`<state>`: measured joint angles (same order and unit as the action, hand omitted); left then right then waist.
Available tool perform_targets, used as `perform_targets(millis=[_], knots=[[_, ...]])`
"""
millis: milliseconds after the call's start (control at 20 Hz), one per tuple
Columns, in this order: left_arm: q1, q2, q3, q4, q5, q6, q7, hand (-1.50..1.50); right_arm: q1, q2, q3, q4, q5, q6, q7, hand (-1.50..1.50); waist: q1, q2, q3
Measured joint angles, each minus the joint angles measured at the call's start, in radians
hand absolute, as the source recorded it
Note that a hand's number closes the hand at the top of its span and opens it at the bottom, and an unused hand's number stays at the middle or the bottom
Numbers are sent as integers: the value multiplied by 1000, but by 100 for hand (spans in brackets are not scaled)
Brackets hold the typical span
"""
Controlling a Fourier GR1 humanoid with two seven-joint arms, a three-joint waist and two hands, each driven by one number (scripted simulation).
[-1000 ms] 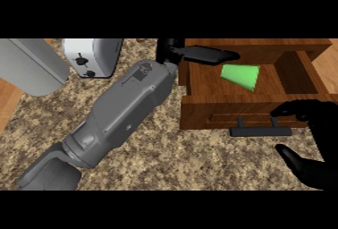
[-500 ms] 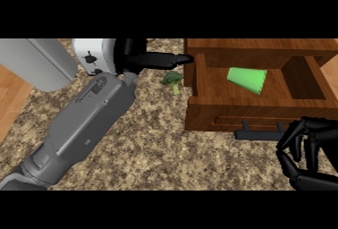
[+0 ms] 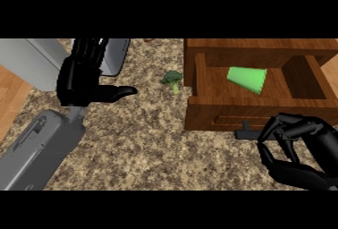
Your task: Pick up the cup, place it into the drawer and close the drawer
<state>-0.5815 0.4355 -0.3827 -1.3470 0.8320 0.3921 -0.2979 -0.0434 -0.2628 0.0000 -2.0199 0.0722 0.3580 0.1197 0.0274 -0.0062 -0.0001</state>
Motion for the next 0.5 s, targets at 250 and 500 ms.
perform_targets(millis=[250, 500], knots=[[136, 64, 38, -81, 20, -70, -17, -150, -23, -65, 77, 60, 214, 2, -101, 150, 6, 3, 0], [231, 106, 87, -121, 34, -143, -34, -150, -86, -79, 166, 228, 429, -64, -199, 150, 3, 7, 0]])
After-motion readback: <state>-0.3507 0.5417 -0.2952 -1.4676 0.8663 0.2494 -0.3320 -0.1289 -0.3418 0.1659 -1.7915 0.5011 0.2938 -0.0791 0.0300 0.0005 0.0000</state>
